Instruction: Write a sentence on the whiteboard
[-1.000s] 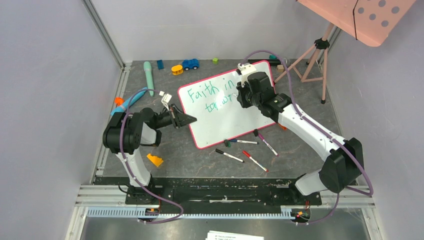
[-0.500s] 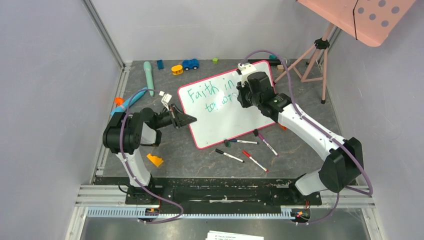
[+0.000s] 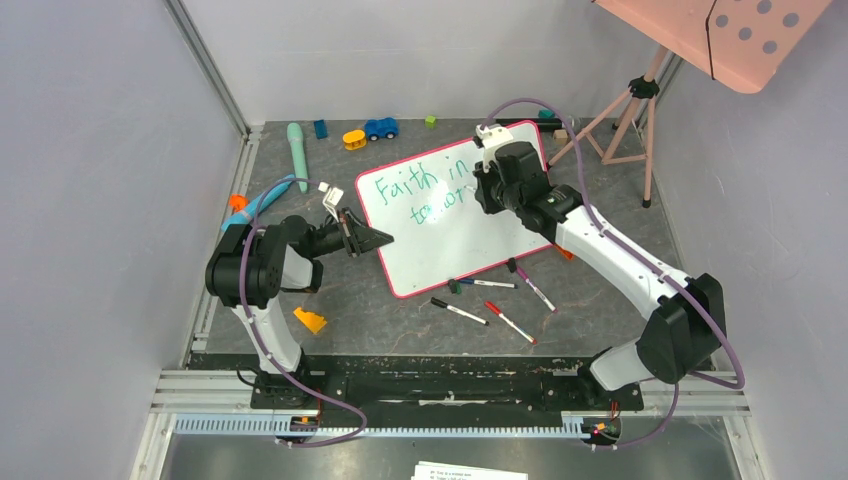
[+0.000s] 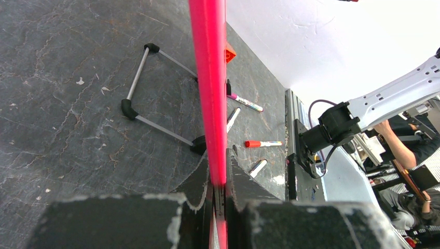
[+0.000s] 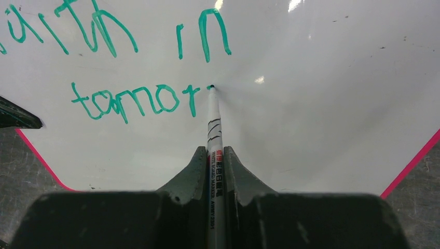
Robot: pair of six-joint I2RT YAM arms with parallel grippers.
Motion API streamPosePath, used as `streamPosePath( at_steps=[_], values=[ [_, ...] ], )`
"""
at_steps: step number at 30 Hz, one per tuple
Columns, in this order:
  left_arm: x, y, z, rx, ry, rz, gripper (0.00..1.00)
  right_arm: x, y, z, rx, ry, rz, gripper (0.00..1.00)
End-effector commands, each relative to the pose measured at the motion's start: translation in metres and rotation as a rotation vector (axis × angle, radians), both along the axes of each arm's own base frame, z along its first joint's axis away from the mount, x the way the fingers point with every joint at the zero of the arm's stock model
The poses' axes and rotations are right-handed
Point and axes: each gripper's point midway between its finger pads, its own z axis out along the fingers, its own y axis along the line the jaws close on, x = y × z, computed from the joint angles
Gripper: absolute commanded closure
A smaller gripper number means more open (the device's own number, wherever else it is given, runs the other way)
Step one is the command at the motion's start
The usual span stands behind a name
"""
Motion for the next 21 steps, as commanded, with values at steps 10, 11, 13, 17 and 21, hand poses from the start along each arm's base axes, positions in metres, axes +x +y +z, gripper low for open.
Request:
streamPosePath(
  at_steps=[10,11,13,17,21],
  values=[
    [-0.021,-0.008,-0.005,0.044,-0.162,-0.129,0.98,0.013,-0.005,0.012,0.01,-0.044,-0.03,1.0],
    [-0.021,-0.008,-0.005,0.044,-0.161,-0.129,0.98,0.012,-0.006,0.008,0.008,-0.038,-0.031,1.0],
    [-0.021,-0.008,-0.005,0.044,-0.161,-0.129,0.98,0.008,-0.007,0.003,0.008,-0.027,-0.031,1.0],
    [-0.021,-0.008,-0.005,0.044,-0.161,-0.129,0.98,-0.003,-0.012,-0.01,0.011,-0.002,-0.033,1.0],
    [-0.021,-0.008,-0.005,0.044,-0.161,-0.128,0.98,-0.012,-0.015,-0.022,0.015,0.023,-0.036,1.0]
  ],
)
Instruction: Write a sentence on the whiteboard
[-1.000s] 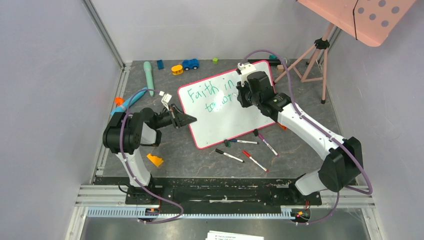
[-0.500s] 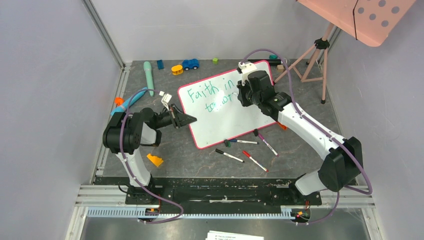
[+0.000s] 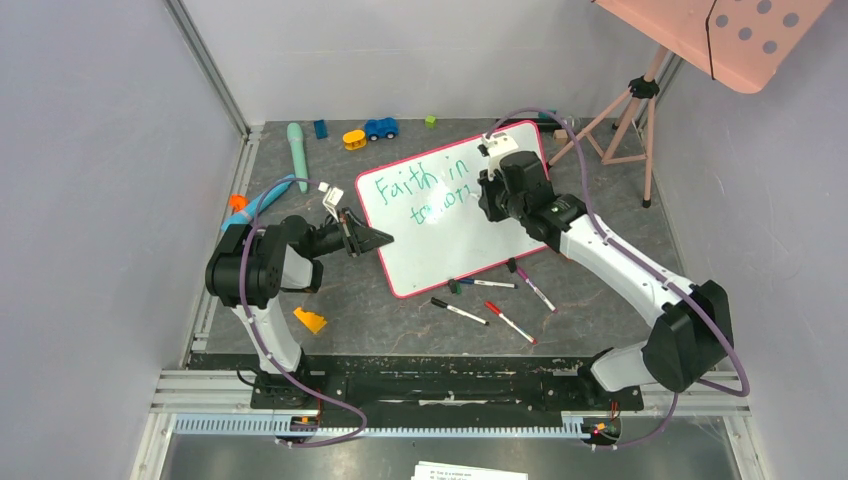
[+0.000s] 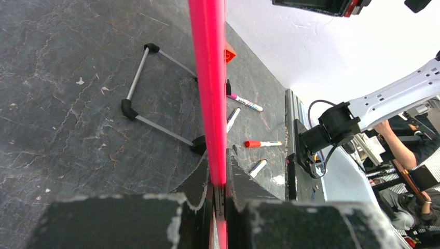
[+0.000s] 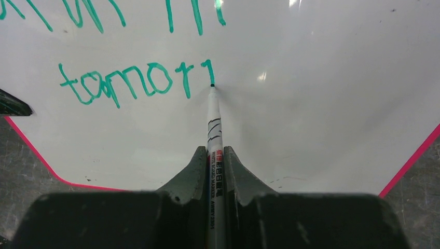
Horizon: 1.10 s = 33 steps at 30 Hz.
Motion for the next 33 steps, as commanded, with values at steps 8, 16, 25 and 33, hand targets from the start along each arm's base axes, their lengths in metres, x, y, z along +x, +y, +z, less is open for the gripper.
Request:
streamPosePath(
  at_steps=[8,16,25,33],
  values=[
    [-0.021,-0.007,-0.005,0.044,-0.159,-0.128,0.98,-0.004,-0.008,-0.012,0.006,0.015,-0.027,1.0],
    [-0.02,-0.007,-0.005,0.044,-0.159,-0.128,0.98,0.011,-0.004,0.007,-0.007,-0.025,-0.026,1.0],
    [-0.021,-0.007,-0.005,0.044,-0.162,-0.128,0.98,0.02,-0.002,0.018,-0.006,-0.046,-0.028,1.0],
    [-0.021,-0.007,-0.005,0.044,-0.163,-0.128,0.98,0.027,-0.006,0.026,-0.007,-0.066,-0.047,1.0]
  ],
)
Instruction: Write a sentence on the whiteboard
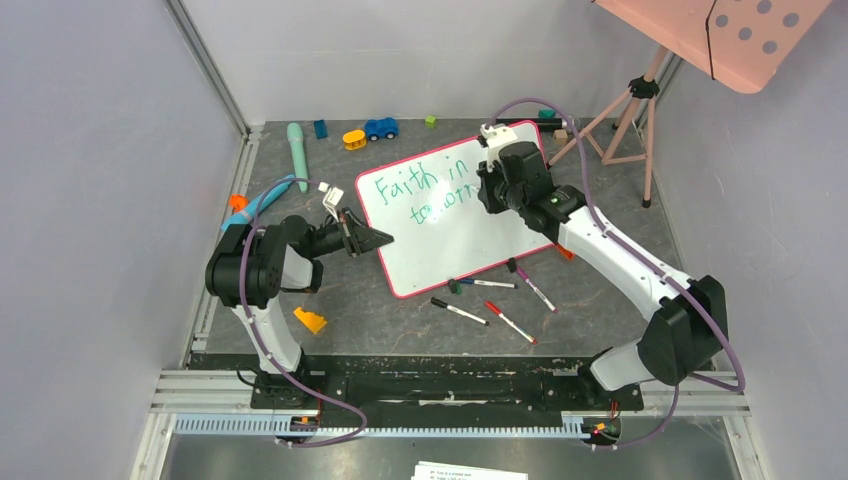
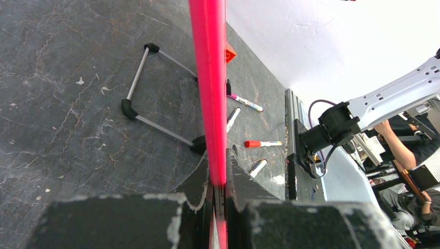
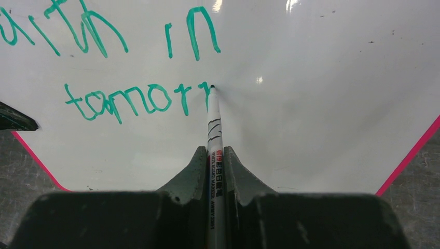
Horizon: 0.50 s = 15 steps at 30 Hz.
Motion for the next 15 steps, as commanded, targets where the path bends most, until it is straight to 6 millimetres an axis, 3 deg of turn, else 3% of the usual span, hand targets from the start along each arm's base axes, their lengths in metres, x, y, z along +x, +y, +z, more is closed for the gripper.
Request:
streamPosePath(
  at_steps=[1,11,15],
  values=[
    [-0.021,-0.008,-0.005,0.044,-0.162,-0.128,0.98,0.02,-0.006,0.018,-0.004,-0.067,-0.044,1.0],
    [-0.02,-0.008,-0.005,0.043,-0.157,-0.131,0.98,0.016,-0.012,0.022,0.004,-0.072,-0.049,1.0],
    [-0.02,-0.008,-0.005,0.043,-0.158,-0.13,0.98,0.008,-0.012,0.032,0.028,-0.09,-0.033,1.0]
  ],
)
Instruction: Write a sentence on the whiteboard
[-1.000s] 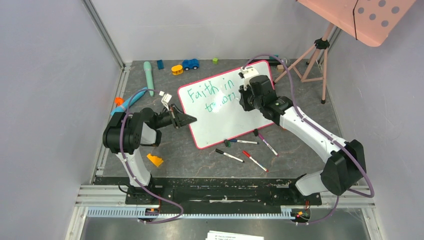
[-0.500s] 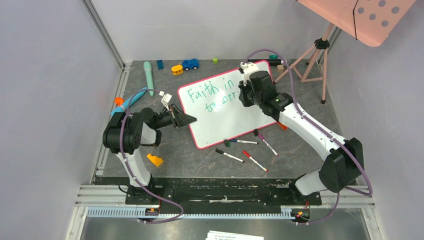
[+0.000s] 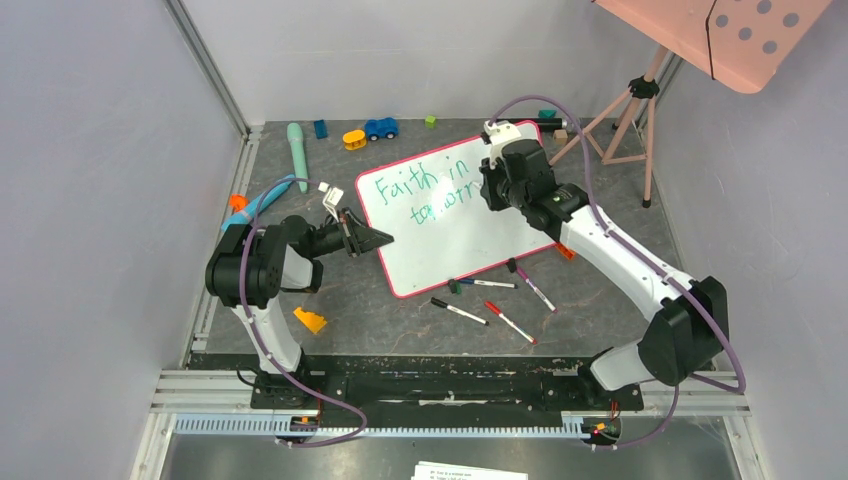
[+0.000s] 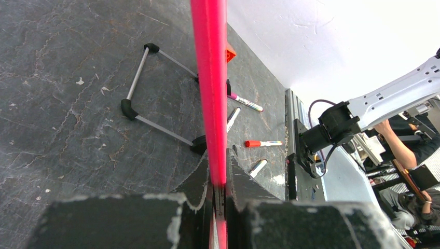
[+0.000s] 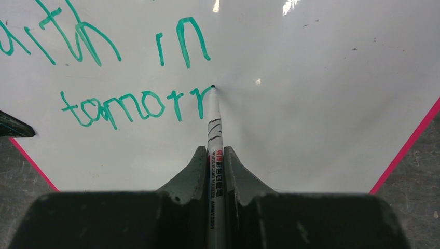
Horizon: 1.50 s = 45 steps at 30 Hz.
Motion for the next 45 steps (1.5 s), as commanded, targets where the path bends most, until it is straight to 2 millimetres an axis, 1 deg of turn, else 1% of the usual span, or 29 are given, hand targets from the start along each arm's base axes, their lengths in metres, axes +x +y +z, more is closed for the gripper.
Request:
streamPosePath(
  at_steps=[1,4,7,12,19,23,28,37,45],
  values=[
    [-0.02,-0.007,-0.005,0.043,-0.156,-0.128,0.98,0.0,-0.007,0.029,0.03,-0.081,-0.003,1.0],
    [-0.02,-0.008,-0.005,0.043,-0.157,-0.129,0.98,-0.005,-0.008,0.04,0.044,-0.11,0.016,1.0],
    [-0.02,-0.008,-0.005,0.043,-0.158,-0.128,0.98,-0.009,-0.013,0.043,0.039,-0.122,0.011,1.0],
    [-0.02,-0.008,-0.005,0.043,-0.158,-0.129,0.98,-0.011,-0.018,0.032,0.023,-0.1,0.004,1.0],
    [-0.02,-0.008,-0.006,0.043,-0.156,-0.128,0.98,-0.011,-0.018,0.015,0.013,-0.064,-0.003,1.0],
    [-0.02,-0.007,-0.005,0.044,-0.158,-0.129,0.98,-0.007,-0.018,0.011,0.008,-0.058,-0.006,1.0],
    [-0.021,-0.007,-0.006,0.044,-0.157,-0.128,0.98,-0.003,-0.017,0.009,0.003,-0.056,-0.007,1.0],
    [-0.02,-0.007,-0.005,0.044,-0.159,-0.128,0.98,0.006,-0.018,0.011,-0.005,-0.062,-0.028,1.0],
    [-0.02,-0.007,-0.005,0.044,-0.16,-0.128,0.98,0.008,-0.009,0.005,0.008,-0.042,0.004,1.0]
  ],
)
